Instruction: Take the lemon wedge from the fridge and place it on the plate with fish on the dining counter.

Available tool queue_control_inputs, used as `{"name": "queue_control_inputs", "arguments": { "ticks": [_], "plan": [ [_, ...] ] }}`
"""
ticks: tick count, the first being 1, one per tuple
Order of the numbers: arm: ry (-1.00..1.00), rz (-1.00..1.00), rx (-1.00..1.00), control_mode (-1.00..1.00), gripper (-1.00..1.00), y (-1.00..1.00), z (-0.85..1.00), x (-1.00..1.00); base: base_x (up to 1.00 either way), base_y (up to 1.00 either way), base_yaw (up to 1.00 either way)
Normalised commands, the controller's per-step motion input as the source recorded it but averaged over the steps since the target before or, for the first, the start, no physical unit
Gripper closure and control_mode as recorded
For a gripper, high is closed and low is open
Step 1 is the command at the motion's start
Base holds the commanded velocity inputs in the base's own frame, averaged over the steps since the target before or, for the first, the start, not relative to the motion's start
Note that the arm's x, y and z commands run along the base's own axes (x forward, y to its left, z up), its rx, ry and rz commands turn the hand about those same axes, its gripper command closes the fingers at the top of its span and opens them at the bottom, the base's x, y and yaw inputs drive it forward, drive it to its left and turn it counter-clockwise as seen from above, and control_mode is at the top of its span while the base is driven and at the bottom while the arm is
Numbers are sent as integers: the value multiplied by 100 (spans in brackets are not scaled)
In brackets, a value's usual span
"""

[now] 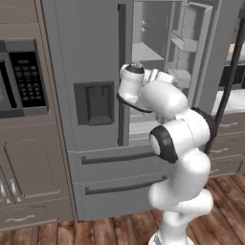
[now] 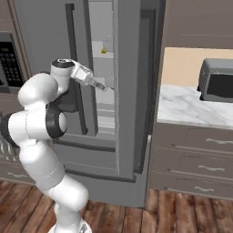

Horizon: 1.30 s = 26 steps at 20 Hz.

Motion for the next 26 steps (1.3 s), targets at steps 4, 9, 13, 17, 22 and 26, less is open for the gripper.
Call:
{"name": "queue_control_inputs", "arguments": {
  "ticks": [4, 9, 13, 17, 22, 26],
  "plan": [
    [-5, 0, 10, -100, -100, -97, -6, -11, 0, 0, 0],
    [-20, -2, 23, -100, -100, -100, -7, -91, 0, 0, 0],
    [-27, -1, 30, -100, -100, -100, -6, -100, 0, 0, 0],
    [-28, 0, 31, -100, -100, -100, -3, -100, 0, 0, 0],
    [-20, 11, 15, -100, -100, -49, 4, -90, 0, 0, 0],
    [-19, 27, 0, -100, -100, 5, 0, -100, 0, 0, 0]
  ]
}}
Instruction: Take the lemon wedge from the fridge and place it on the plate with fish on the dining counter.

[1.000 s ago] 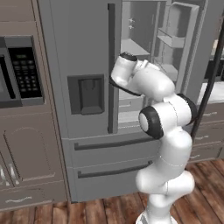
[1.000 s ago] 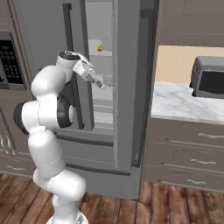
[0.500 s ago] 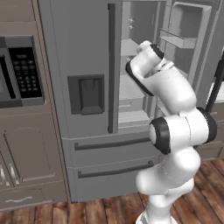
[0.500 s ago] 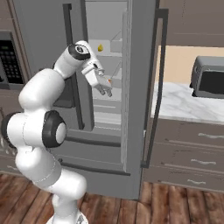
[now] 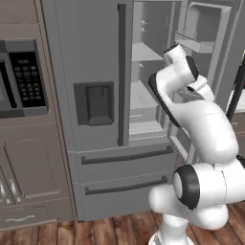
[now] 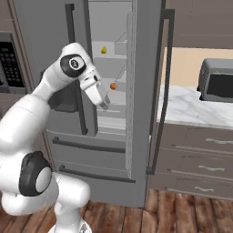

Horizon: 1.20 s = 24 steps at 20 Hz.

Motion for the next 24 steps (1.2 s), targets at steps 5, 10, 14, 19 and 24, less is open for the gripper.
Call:
{"name": "queue_control_inputs", "arguments": {
  "ticks": [5, 10, 14, 19, 24],
  "plan": [
    [-30, 42, -4, -100, -100, 17, 1, -88, 0, 0, 0],
    [-28, 46, 0, -100, -100, 88, 16, -22, 0, 0, 0],
    [-14, 47, -4, -100, -100, 100, 31, 0, 0, 0, 0],
    [-2, 50, -1, -100, -100, 100, 50, 1, 0, 0, 0],
    [0, 60, 1, -100, -100, 85, 35, 8, 0, 0, 0]
  ]
}}
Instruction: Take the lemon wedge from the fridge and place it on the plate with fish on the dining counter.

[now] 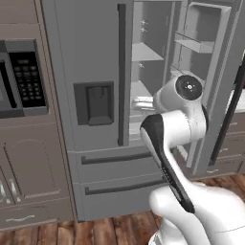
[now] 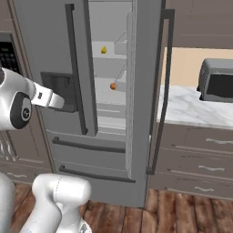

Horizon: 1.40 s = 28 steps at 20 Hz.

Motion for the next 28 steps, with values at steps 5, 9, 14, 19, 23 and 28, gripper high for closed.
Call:
{"name": "queue_control_inputs", "arguments": {
  "ticks": [5, 9, 14, 19, 23, 28],
  "plan": [
    [5, 26, 8, -100, -100, 16, 6, 12, 0, 0, 0],
    [0, 0, 0, -100, -100, 0, 0, 8, 0, 0, 0],
    [0, 0, 0, -100, -100, 4, 0, 63, 0, 0, 0],
    [-6, -6, -1, -100, -100, 0, 5, 66, 0, 0, 0],
    [-5, -16, -4, -100, -100, 0, 0, 68, 0, 0, 0],
    [0, -1, 0, -100, -100, 1, 0, 86, 0, 0, 0]
  ]
}}
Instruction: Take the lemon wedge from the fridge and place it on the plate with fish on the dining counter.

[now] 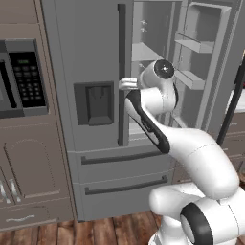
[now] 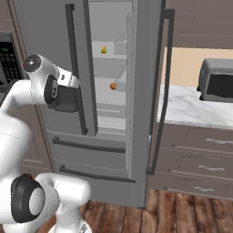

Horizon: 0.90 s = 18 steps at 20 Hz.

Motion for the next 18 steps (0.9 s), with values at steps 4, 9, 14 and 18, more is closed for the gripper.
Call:
{"name": "queue_control_inputs", "arguments": {
  "ticks": [4, 9, 14, 18],
  "plan": [
    [0, 0, 0, -100, -100, 3, -1, 91, 0, 0, 0],
    [0, 0, 0, -100, -100, 5, -4, 92, 0, 0, 0],
    [0, 0, 0, -100, -100, 32, -11, 82, 0, 0, 0],
    [0, 0, 0, -100, -100, 41, -22, 73, 0, 0, 0]
  ]
}}
